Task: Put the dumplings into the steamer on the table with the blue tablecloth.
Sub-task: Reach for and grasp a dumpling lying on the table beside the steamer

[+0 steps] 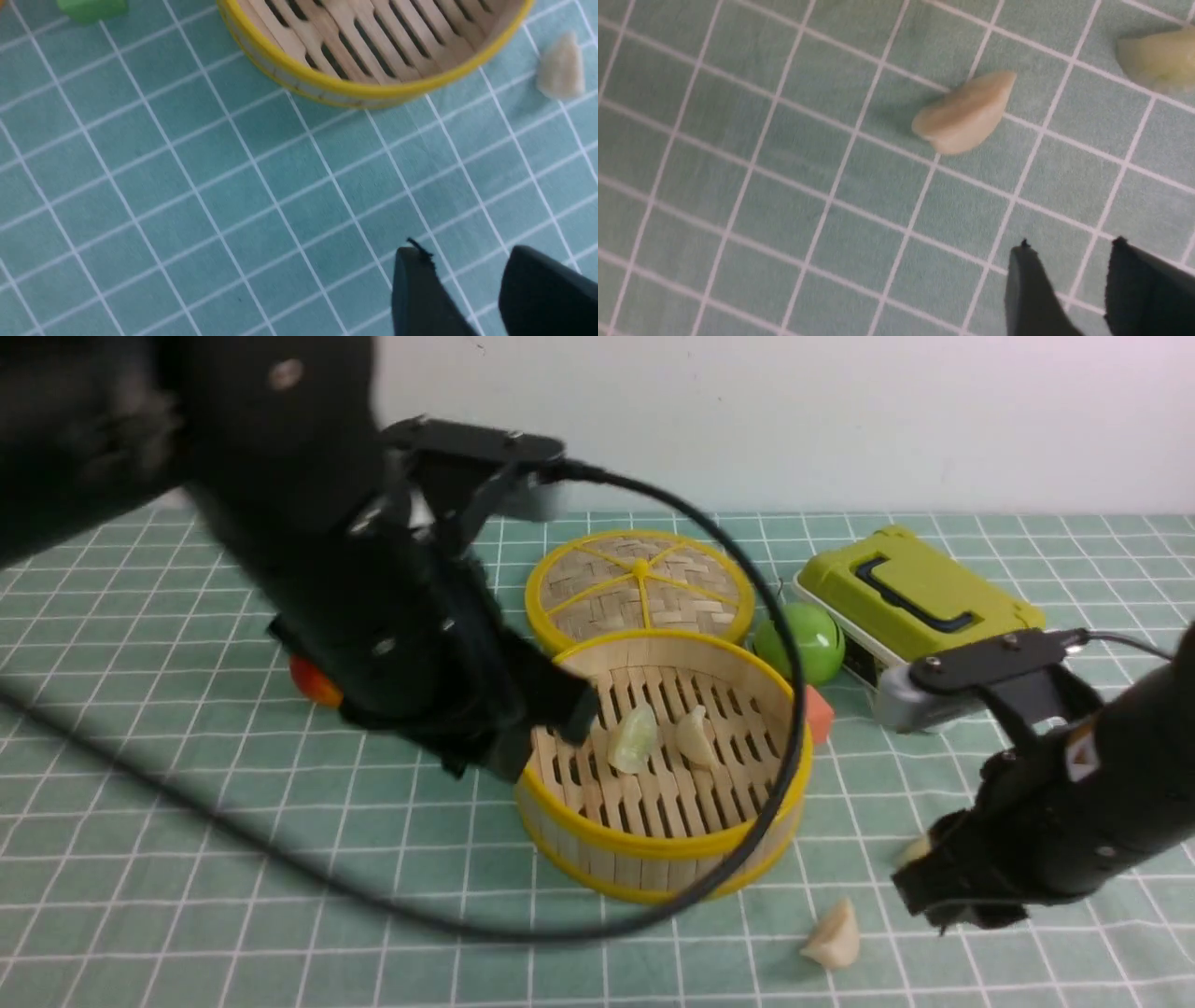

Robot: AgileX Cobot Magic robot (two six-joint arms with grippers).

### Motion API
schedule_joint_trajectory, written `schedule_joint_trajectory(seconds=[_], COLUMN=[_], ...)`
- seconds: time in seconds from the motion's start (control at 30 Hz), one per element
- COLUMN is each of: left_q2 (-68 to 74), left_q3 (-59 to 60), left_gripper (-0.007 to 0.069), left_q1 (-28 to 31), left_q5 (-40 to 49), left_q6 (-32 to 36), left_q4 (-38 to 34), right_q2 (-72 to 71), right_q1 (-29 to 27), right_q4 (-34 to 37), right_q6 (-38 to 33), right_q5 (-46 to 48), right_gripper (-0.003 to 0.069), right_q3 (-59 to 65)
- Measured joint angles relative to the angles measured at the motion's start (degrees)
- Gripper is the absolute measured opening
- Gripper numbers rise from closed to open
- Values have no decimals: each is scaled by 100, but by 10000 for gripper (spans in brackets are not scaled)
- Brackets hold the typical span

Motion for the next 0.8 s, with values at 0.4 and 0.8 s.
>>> schedule_joint_trajectory(seconds=[0.4,0.8], left_q2=[-2670,-2682], left_q3=[2943,2961], left_gripper=[-14,-14], left_q1=[0,0], left_q5=[-991,-899], left_q6=[3,22], left_q4=[-527,-425], right_q2=[2024,2207], right_q1=[5,200], right_q4=[402,576], right_q6=[1137,742], right_q5=[-1373,-1143], right_gripper=[593,195], right_q3=[-13,-283])
